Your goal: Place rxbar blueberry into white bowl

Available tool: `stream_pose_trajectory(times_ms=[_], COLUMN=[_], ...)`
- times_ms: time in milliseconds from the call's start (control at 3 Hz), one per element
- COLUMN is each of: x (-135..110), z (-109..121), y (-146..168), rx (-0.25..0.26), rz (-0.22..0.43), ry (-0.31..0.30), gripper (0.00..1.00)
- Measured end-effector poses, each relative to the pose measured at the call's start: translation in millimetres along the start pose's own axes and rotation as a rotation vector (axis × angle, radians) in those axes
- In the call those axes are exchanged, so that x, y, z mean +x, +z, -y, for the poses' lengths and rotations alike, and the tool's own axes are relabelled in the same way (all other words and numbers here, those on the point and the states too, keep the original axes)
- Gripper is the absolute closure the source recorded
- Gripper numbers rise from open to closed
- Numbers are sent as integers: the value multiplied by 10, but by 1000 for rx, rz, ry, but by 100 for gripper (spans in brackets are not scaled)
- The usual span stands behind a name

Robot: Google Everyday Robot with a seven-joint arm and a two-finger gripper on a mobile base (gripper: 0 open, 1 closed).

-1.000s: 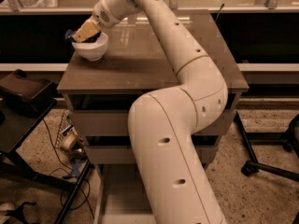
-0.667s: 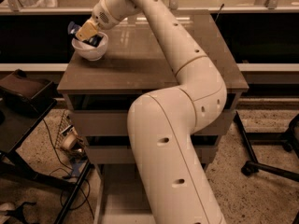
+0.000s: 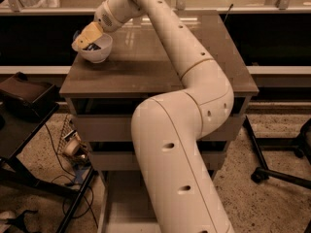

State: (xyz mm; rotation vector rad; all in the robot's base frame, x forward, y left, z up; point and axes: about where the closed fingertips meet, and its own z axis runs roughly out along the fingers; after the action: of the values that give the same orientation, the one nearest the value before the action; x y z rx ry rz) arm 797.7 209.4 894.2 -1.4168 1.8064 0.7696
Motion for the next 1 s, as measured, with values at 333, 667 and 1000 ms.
stream_pose_trajectory(times_ms=[333,667,1000], x=[92,304,740], z=[189,619,1213], y=[-306,-941,-1900], rx=[49,196,431], rz=[16,33,72], ry=[14,65,189], gripper=[0,0,0])
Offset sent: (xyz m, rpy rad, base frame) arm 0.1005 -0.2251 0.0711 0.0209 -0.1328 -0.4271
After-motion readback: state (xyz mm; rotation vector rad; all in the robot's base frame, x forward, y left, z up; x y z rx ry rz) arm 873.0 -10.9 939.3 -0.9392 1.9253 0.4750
